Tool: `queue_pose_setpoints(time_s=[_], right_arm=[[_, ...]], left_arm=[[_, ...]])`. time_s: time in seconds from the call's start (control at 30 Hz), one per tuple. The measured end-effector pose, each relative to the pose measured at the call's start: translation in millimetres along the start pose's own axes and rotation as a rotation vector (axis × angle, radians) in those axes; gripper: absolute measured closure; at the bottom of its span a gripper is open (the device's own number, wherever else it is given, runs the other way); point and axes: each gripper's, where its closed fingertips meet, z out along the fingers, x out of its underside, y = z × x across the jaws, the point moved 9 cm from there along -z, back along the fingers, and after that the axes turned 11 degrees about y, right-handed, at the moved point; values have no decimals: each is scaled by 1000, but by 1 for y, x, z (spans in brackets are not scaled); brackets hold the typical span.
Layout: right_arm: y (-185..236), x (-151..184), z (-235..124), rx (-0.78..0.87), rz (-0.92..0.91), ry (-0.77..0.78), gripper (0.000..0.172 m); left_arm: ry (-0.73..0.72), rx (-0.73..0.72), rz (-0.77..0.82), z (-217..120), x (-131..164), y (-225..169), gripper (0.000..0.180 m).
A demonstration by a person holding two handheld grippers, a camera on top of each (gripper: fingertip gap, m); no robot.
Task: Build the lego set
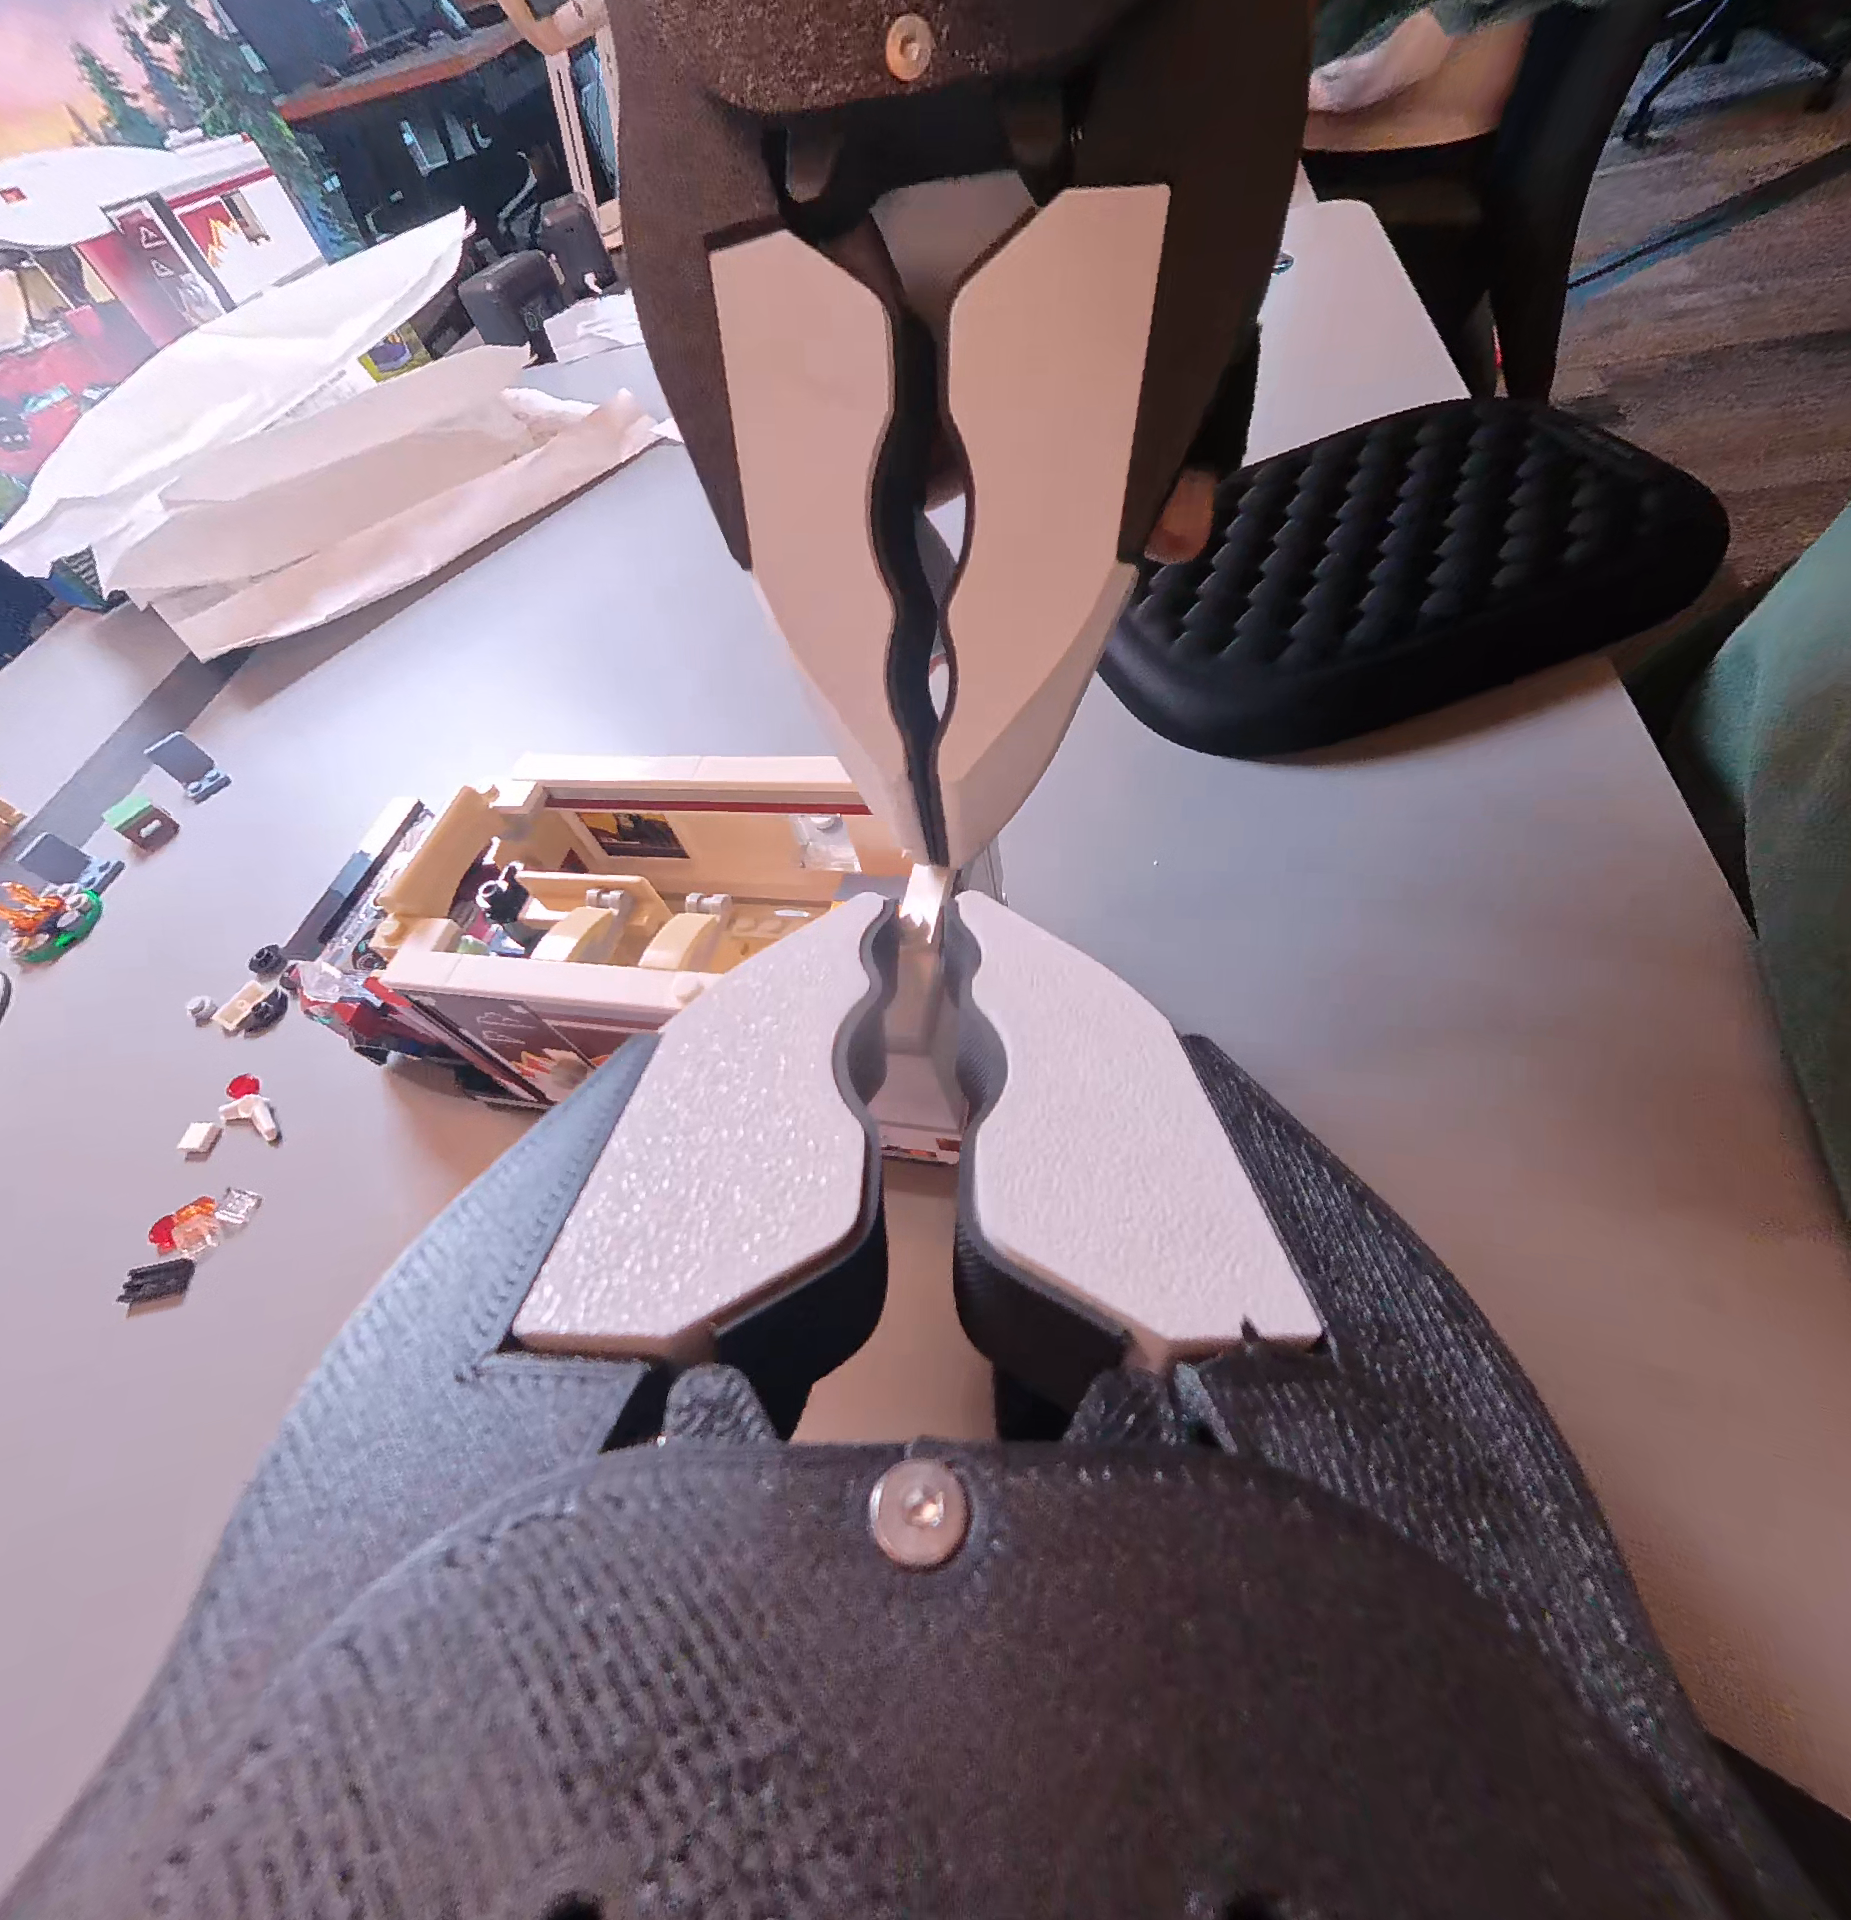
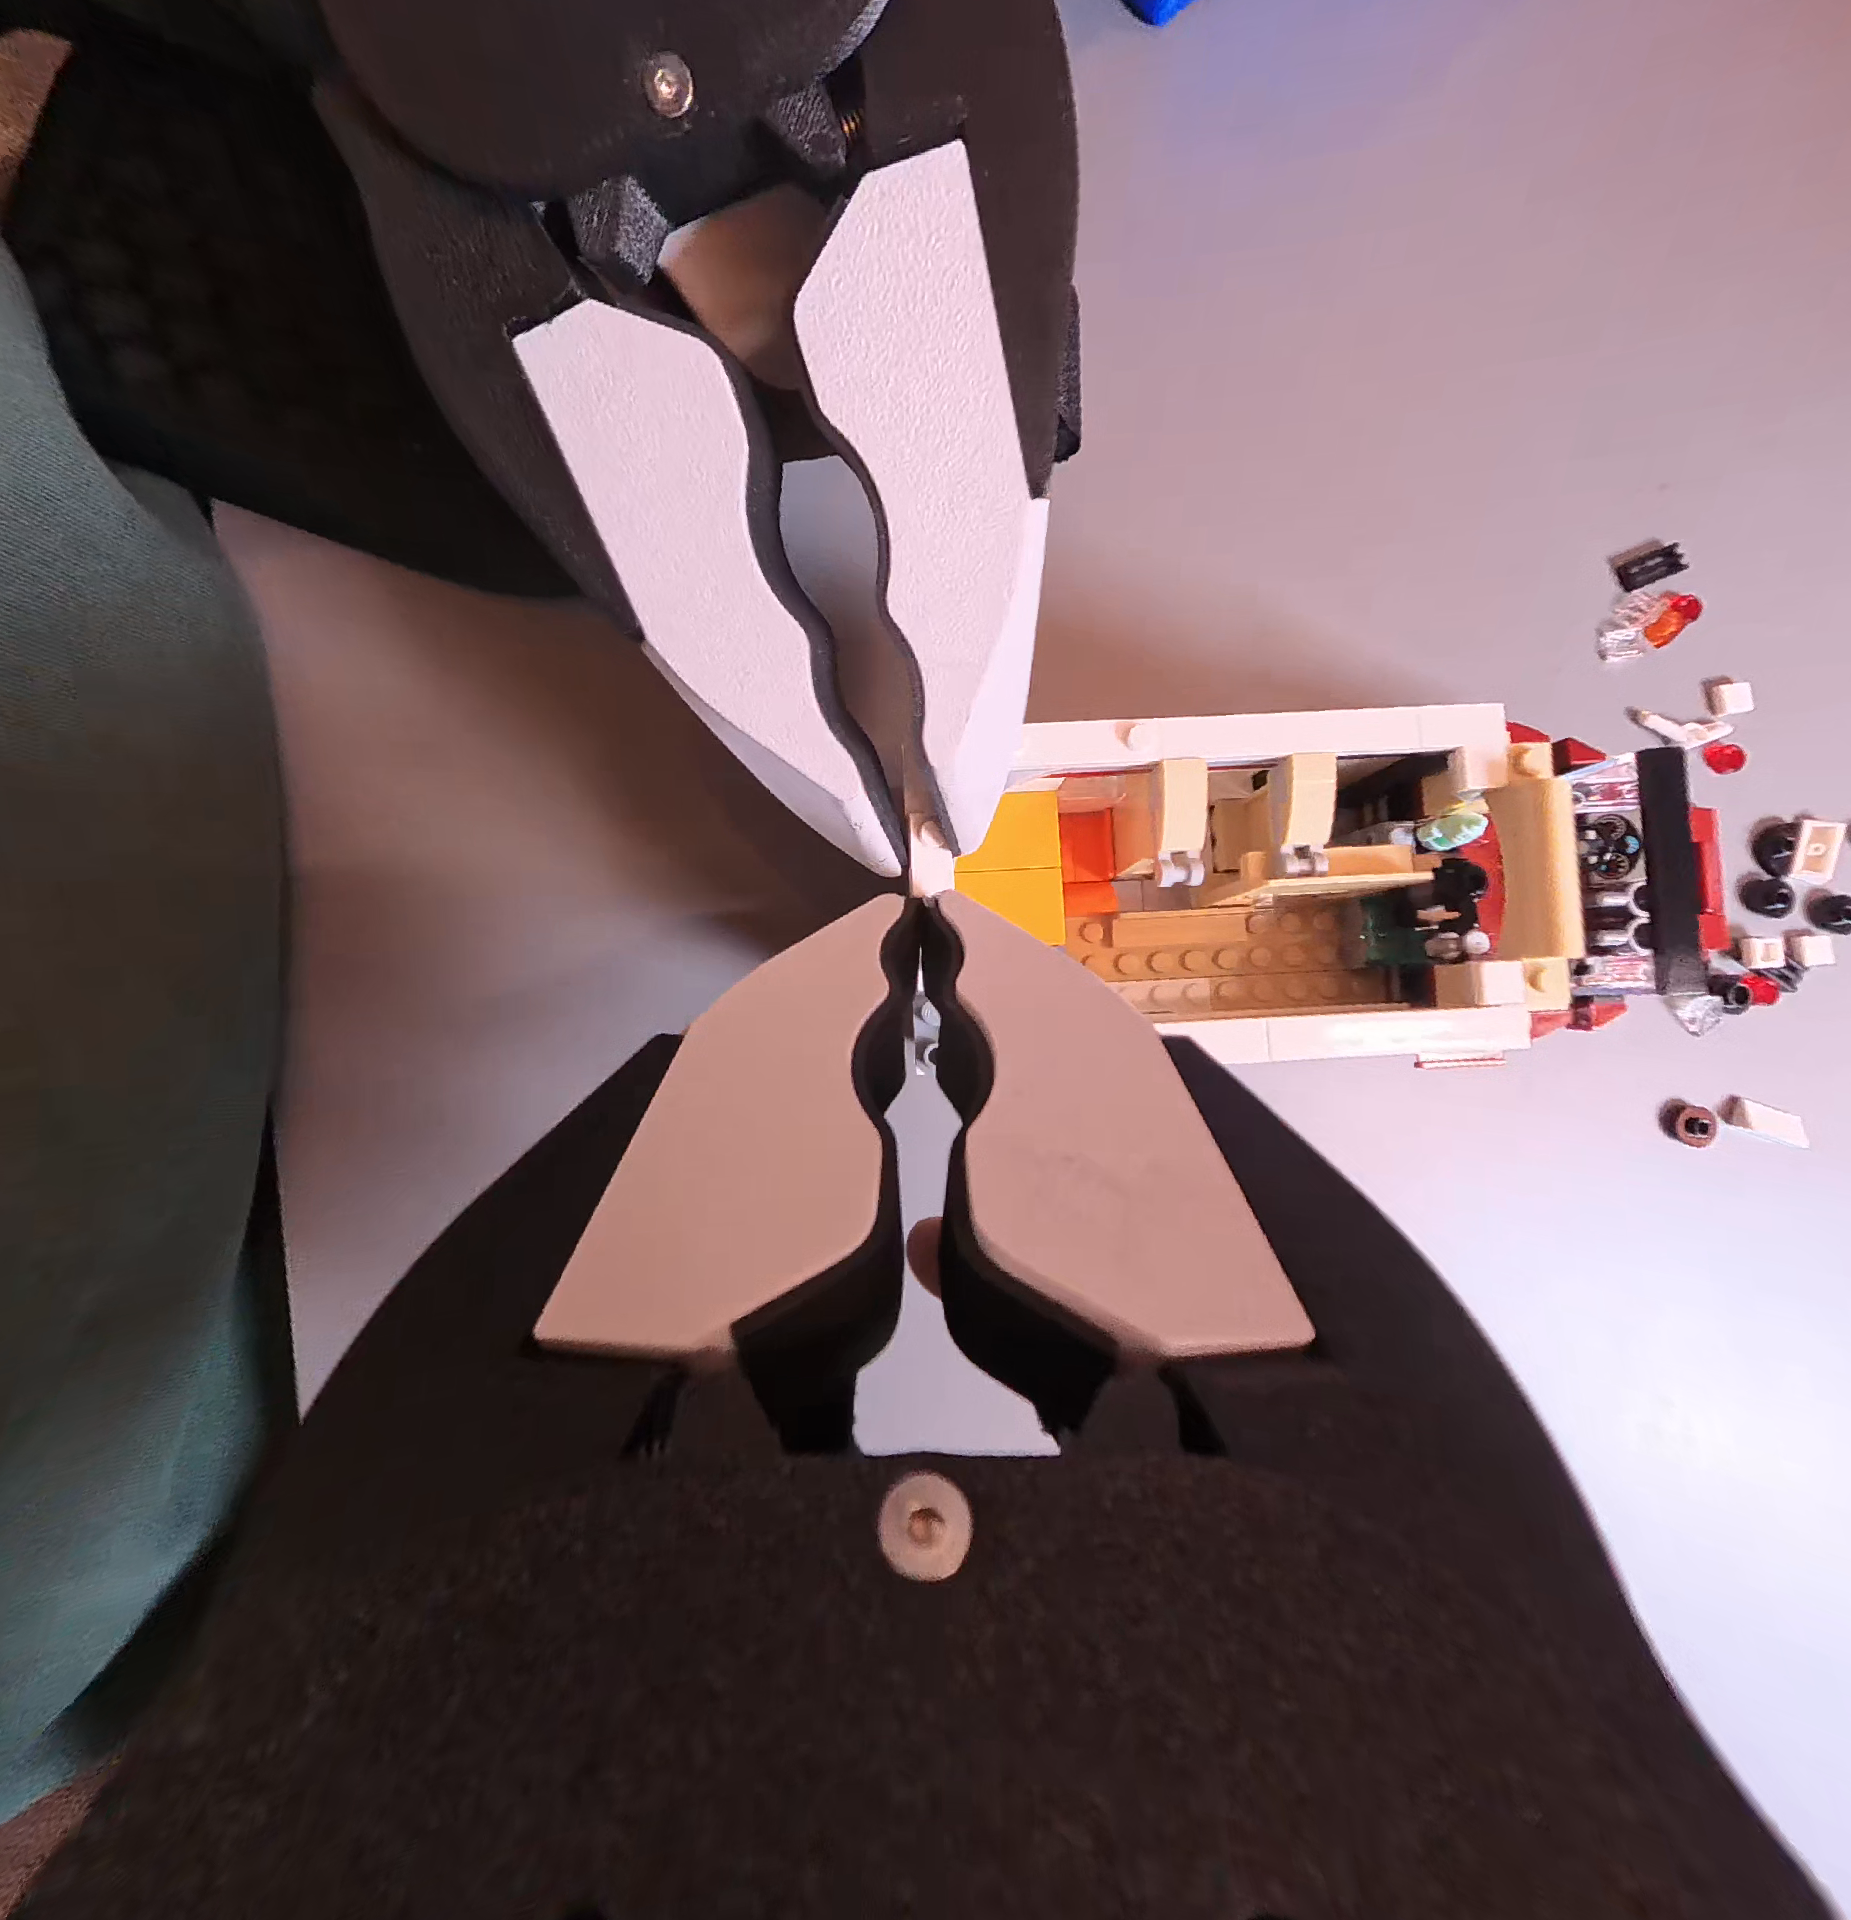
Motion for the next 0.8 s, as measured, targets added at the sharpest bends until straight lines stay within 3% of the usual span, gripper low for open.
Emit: queue_pose_setpoints(time_s=[0.03, 0.33, 0.4, 0.8], right_arm=[[1, 0, 0, 9, -8, 1, 172], [-1, 0, 1, 3, -11, -33, 169], [-1, 0, 0, 15, -30, -43, 166], [24, -4, 13, 363, -276, -59, 162]], left_arm=[[0, 1, -1, 0, 0, 0, 172], [0, -33, 33, -1, 1, -1, 172], [-9, -21, 36, -3, 2, -1, 162], [25, -77, 91, -3, 7, 0, 163]])
